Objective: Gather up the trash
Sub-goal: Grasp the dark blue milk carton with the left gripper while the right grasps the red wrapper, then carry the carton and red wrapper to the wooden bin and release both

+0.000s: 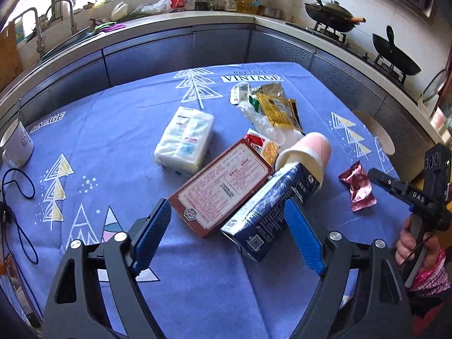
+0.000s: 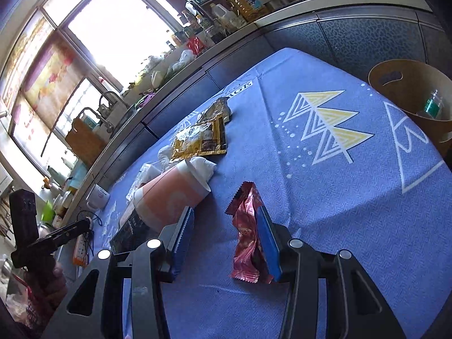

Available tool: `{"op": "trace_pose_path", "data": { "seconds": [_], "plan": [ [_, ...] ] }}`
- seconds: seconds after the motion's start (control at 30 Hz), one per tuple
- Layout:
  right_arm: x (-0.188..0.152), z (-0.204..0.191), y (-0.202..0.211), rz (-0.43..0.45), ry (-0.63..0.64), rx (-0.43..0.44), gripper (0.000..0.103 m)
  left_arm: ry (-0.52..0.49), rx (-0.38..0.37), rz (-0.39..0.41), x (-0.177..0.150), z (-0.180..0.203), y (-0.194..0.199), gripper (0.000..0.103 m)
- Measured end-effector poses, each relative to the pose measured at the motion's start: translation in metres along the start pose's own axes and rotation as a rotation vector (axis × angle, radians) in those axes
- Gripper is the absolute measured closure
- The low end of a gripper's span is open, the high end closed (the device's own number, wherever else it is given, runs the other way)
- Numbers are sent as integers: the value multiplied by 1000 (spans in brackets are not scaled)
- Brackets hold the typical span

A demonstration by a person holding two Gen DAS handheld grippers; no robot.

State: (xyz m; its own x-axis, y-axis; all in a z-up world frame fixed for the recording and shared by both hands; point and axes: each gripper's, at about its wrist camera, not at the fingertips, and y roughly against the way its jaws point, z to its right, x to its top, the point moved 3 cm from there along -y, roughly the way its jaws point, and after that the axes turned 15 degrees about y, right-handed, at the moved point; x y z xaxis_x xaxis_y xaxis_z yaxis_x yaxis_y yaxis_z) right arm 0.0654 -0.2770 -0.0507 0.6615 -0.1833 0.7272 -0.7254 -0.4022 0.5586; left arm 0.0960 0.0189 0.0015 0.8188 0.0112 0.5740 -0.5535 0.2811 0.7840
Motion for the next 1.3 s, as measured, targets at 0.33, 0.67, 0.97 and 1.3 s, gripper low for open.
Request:
{"op": "trace_pose_path", "data": {
  "seconds": [0.33,0.67,0.97,1.3],
  "plan": [
    [-22,-2,5,-50,47,-134,53,-325,164,26,-38,68,-54,12],
    [-34,-5,-4,-73,103,-188,53,-295,177,-36,-40,64,-67,53],
    [-41,-18,-6,-60,210,-227,78,-148,-13,-106,-58,42,-23,55],
    [-37,-21,2,-25,203,-199,101,-30,-122,-105,-37,37,-17,55]
  ]
}}
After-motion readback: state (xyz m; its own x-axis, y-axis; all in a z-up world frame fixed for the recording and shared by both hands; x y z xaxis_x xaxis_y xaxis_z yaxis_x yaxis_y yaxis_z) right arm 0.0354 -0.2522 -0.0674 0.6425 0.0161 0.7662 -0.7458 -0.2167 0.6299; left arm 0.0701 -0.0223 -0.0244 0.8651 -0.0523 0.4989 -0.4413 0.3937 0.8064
